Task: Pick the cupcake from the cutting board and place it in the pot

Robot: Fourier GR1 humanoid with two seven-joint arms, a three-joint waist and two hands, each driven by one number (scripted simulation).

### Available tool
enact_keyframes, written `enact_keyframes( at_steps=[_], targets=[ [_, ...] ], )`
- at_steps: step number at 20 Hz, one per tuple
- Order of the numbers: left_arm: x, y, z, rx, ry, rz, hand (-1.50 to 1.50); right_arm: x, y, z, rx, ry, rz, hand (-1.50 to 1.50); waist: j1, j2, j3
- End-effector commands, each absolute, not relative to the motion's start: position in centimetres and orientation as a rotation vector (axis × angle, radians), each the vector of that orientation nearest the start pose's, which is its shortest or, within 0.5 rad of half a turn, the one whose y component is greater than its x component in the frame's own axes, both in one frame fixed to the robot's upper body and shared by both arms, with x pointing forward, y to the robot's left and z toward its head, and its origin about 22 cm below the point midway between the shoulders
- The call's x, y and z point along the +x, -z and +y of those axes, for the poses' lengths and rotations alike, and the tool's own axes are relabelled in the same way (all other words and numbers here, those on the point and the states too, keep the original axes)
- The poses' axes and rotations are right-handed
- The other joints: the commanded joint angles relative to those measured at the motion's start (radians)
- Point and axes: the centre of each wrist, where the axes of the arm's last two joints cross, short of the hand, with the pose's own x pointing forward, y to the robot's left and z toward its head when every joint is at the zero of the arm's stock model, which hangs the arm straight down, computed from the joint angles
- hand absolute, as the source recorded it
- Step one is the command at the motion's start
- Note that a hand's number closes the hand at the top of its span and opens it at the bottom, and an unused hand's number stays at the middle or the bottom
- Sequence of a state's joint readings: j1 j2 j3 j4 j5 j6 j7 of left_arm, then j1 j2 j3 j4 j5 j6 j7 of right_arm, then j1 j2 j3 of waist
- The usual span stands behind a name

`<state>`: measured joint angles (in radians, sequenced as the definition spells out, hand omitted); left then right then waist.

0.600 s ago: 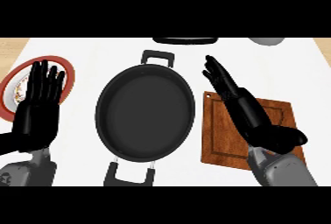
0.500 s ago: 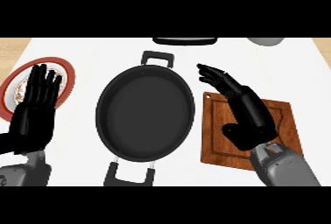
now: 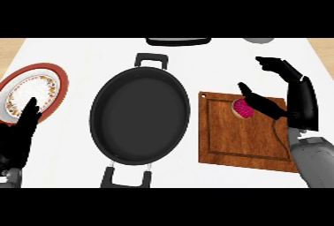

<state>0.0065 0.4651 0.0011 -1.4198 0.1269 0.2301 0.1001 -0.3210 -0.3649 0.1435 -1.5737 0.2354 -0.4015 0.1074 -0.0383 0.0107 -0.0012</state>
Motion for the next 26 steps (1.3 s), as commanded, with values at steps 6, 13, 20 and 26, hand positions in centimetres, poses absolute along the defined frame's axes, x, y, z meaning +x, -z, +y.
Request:
enact_keyframes(
  at_steps=[6,13,20,26],
  targets=[
    [25.5,-1.8,32.5,0.527,0.097,-1.152,0.00,26.4,-8.5,-20.8,-0.990,-0.285,-1.822,-1.50,0.024,-0.016,0.000],
    [25.8,-2.1,33.5,0.543,0.087,-1.150,0.00,25.7,-13.9,-22.2,-1.129,-0.582,-1.394,-1.50,0.018,-0.021,-0.004],
    [26.5,-2.9,34.1,0.523,0.096,-1.149,0.00,24.7,-16.7,-19.5,-1.041,-0.827,-1.040,-1.50,0.031,-0.017,-0.003],
    [26.1,-1.4,32.6,0.518,0.112,-1.157,0.00,26.0,-19.0,-18.0,-0.939,-0.876,-0.927,-1.50,0.038,-0.012,-0.001]
  ],
)
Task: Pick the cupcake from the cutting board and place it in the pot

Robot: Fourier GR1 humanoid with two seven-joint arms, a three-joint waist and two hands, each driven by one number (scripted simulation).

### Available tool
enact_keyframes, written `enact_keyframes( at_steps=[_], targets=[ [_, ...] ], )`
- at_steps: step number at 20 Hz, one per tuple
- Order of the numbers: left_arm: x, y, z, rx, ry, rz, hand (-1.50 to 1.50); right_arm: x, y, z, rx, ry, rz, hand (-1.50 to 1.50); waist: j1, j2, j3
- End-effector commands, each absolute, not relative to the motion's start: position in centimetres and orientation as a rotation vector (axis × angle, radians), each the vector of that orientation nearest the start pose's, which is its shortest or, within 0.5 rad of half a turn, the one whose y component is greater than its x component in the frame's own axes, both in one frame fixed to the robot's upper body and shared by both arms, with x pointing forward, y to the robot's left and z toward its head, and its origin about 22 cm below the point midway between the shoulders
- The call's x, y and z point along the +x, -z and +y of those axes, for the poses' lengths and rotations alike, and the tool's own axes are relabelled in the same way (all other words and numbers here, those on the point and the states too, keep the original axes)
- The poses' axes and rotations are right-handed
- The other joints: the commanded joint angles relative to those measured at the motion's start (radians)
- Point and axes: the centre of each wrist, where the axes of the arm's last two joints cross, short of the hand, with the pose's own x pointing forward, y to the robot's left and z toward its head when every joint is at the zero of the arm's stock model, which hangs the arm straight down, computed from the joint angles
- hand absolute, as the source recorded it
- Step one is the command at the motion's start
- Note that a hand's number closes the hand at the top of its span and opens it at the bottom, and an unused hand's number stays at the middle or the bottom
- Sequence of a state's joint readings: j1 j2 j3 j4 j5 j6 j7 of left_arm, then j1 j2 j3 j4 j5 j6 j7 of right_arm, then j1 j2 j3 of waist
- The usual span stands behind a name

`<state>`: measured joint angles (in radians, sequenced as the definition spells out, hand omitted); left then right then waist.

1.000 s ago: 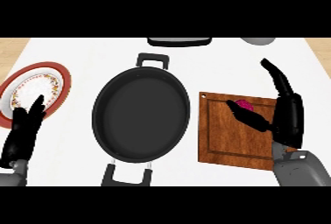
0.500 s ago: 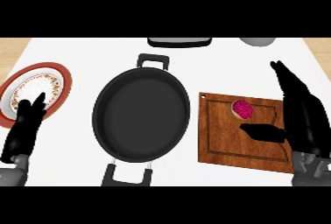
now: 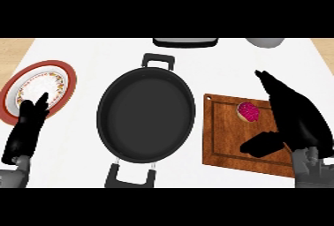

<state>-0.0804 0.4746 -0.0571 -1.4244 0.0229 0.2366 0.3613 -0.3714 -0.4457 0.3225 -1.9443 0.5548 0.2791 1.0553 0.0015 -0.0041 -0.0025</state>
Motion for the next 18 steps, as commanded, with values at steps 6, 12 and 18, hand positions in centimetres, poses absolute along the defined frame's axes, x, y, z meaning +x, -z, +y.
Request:
enact_keyframes(
  at_steps=[6,12,18],
  targets=[
    [25.7,-3.7,33.6,0.527,0.093,-1.164,0.00,26.4,-16.9,-19.0,-0.953,-0.826,-0.839,-1.50,0.003,0.001,0.002],
    [26.1,-3.1,33.3,0.511,0.110,-1.163,0.00,28.7,-14.5,-18.7,-0.928,-0.811,-0.825,-1.50,0.004,0.005,0.002],
    [25.4,-1.8,32.8,0.525,0.094,-1.151,0.00,29.7,-13.7,-20.1,-0.926,-0.821,-0.785,-1.50,0.005,0.004,0.002]
  ],
)
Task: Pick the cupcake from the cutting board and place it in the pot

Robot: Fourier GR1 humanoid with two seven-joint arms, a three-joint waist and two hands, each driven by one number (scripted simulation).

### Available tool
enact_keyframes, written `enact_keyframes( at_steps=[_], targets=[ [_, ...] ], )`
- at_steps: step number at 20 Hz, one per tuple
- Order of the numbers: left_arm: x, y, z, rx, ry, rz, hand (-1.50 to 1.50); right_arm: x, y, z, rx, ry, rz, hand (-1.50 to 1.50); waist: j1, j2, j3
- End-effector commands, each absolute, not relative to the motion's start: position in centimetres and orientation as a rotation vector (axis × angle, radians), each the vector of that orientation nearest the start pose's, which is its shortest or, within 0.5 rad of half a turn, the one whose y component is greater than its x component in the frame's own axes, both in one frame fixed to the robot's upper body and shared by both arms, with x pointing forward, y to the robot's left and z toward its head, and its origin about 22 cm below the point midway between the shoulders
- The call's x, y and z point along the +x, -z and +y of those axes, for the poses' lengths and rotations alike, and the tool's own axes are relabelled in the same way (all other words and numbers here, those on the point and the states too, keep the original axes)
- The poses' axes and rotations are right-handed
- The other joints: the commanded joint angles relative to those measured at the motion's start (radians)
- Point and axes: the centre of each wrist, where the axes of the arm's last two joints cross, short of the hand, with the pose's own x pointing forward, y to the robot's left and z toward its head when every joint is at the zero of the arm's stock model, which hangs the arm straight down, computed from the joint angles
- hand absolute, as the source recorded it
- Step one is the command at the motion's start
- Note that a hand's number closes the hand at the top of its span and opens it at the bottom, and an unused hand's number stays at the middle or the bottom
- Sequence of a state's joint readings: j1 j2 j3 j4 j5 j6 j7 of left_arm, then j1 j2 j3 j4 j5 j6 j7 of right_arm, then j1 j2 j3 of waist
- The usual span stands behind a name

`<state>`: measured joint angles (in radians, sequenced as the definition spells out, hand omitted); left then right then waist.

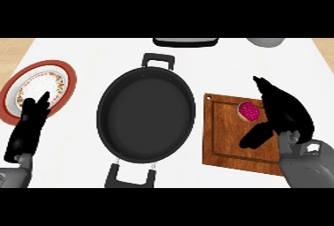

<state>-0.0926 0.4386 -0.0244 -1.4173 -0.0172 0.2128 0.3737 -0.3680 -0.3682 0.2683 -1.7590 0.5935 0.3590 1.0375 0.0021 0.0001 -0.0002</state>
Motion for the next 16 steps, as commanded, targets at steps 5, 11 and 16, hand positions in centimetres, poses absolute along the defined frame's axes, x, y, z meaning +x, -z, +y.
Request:
enact_keyframes(
  at_steps=[5,11,16],
  targets=[
    [26.1,-3.6,32.7,0.524,0.105,-1.158,0.00,30.1,-11.5,-18.4,-0.944,-0.826,-0.817,-1.50,0.003,-0.001,0.000],
    [27.0,-2.5,32.5,0.511,0.105,-1.166,0.00,30.7,-8.6,-19.5,-0.968,-0.829,-0.756,-1.50,-0.002,0.000,0.000],
    [28.0,-3.6,31.3,0.519,0.119,-1.158,0.00,32.8,-8.0,-19.6,-0.931,-0.834,-0.726,-1.50,0.002,0.001,0.000]
  ],
)
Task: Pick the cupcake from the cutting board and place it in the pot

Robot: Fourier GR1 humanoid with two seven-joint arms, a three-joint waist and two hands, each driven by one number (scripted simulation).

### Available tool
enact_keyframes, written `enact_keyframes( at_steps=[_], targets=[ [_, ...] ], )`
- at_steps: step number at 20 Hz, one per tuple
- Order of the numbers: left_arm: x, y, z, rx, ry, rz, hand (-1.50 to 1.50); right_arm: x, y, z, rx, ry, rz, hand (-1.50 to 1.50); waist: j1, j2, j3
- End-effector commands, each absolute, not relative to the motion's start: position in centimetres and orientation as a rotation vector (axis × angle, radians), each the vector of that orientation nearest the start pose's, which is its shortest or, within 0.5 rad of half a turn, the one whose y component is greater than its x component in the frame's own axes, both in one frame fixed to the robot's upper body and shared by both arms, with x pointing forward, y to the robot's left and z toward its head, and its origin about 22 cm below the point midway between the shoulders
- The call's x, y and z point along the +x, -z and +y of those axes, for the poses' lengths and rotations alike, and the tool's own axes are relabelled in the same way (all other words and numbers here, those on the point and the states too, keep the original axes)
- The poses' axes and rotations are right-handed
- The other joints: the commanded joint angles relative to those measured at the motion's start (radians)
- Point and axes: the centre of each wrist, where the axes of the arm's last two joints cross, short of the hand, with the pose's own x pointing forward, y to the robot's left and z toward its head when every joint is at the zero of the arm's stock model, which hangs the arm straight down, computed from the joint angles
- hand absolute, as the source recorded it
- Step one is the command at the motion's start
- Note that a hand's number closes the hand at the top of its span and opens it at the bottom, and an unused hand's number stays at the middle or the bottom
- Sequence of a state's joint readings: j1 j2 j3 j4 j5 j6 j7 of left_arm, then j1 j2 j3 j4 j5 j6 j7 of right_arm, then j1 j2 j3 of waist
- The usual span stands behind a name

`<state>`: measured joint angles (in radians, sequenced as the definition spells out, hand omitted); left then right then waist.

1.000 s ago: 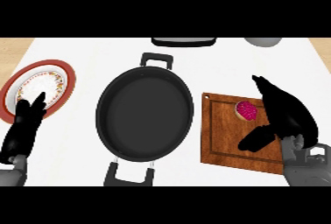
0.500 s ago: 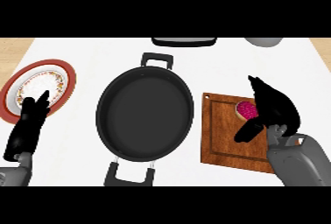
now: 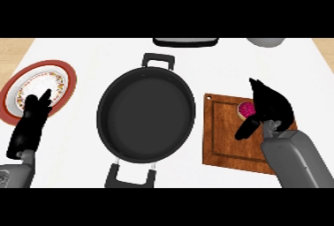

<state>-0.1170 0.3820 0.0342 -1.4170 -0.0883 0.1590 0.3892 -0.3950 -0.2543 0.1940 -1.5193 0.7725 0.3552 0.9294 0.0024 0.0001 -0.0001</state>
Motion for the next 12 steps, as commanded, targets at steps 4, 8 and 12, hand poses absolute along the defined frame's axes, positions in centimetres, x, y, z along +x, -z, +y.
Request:
enact_keyframes(
  at_steps=[4,8,12],
  targets=[
    [26.8,-2.1,33.0,0.514,0.095,-1.160,0.00,31.7,-7.2,-20.7,-0.926,-0.839,-0.706,-1.50,-0.001,0.000,0.000],
    [26.0,-2.9,33.5,0.523,0.108,-1.159,0.00,33.1,-8.2,-20.3,-0.898,-0.818,-0.710,-1.50,0.001,0.000,0.000],
    [25.9,-3.5,33.0,0.549,0.091,-1.156,0.00,33.0,-8.2,-22.9,-0.887,-0.796,-0.723,-1.50,0.000,-0.001,0.000]
  ],
)
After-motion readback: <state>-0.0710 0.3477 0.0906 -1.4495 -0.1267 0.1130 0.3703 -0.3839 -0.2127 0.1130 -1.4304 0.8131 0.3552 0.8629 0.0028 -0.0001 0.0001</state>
